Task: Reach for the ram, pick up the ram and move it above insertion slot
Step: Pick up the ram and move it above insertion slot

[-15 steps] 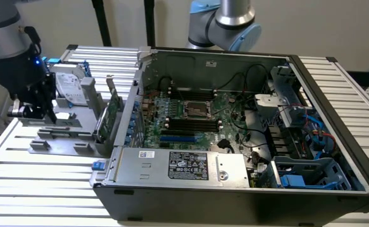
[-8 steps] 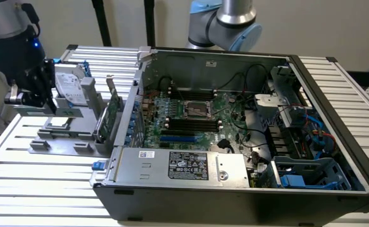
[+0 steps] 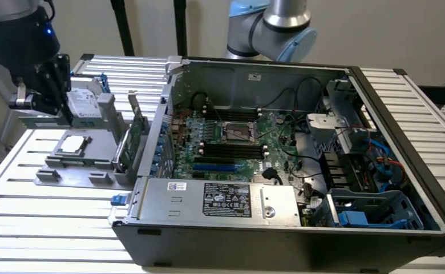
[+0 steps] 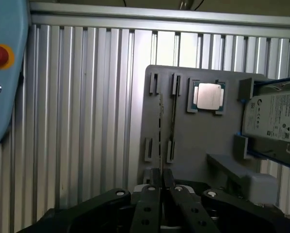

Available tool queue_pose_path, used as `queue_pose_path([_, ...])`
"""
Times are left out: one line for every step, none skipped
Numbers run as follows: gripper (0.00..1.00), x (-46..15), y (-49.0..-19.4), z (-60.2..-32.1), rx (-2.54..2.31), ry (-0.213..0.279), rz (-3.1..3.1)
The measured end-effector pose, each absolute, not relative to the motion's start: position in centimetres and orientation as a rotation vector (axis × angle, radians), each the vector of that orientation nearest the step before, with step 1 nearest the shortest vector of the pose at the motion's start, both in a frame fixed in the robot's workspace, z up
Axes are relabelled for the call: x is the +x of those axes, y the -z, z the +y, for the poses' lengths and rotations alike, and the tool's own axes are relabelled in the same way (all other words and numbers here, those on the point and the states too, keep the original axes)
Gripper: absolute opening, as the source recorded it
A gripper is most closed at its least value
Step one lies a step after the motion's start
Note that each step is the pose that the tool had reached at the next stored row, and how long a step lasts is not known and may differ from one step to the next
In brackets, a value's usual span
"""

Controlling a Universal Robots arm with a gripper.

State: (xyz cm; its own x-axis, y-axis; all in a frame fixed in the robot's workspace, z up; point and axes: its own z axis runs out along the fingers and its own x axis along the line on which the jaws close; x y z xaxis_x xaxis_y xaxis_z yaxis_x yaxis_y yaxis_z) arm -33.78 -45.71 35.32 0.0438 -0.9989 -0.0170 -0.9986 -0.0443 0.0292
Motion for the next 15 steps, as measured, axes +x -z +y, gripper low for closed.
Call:
queue_pose_path([0.13, -33.5, -35.6, -45.7, 2.265, 0.052, -2.163])
queue_pose_path([0.13, -33.1, -35.8, -45.7, 2.267, 0.053, -2.161])
queue_pose_path([0.13, -32.7, -36.1, -45.7, 2.269, 0.055, -2.16])
queue_pose_path([0.13, -32.4, -36.3, -45.7, 2.27, 0.056, -2.158])
queue_pose_path([0.13, -32.0, -36.6, -45.7, 2.272, 0.057, -2.157])
queue_pose_path([0.13, -31.6, -36.8, -45.7, 2.274, 0.059, -2.156])
queue_pose_path([0.13, -31.1, -37.0, -45.7, 2.275, 0.06, -2.154])
queue_pose_path([0.13, -30.7, -37.1, -45.7, 2.277, 0.062, -2.153])
queue_pose_path([0.13, -30.3, -37.3, -45.7, 2.278, 0.063, -2.153])
queue_pose_path([0.13, -29.9, -37.5, -45.7, 2.28, 0.065, -2.152])
queue_pose_path([0.13, -29.4, -37.6, -45.7, 2.281, 0.066, -2.151])
queue_pose_path([0.13, -29.0, -37.8, -45.7, 2.283, 0.067, -2.15])
queue_pose_path([0.13, -28.6, -37.9, -45.7, 2.284, 0.069, -2.149])
queue_pose_path([0.13, -28.1, -38.1, -45.7, 2.286, 0.07, -2.148])
queue_pose_path([0.13, -27.7, -38.2, -45.7, 2.287, 0.071, -2.147])
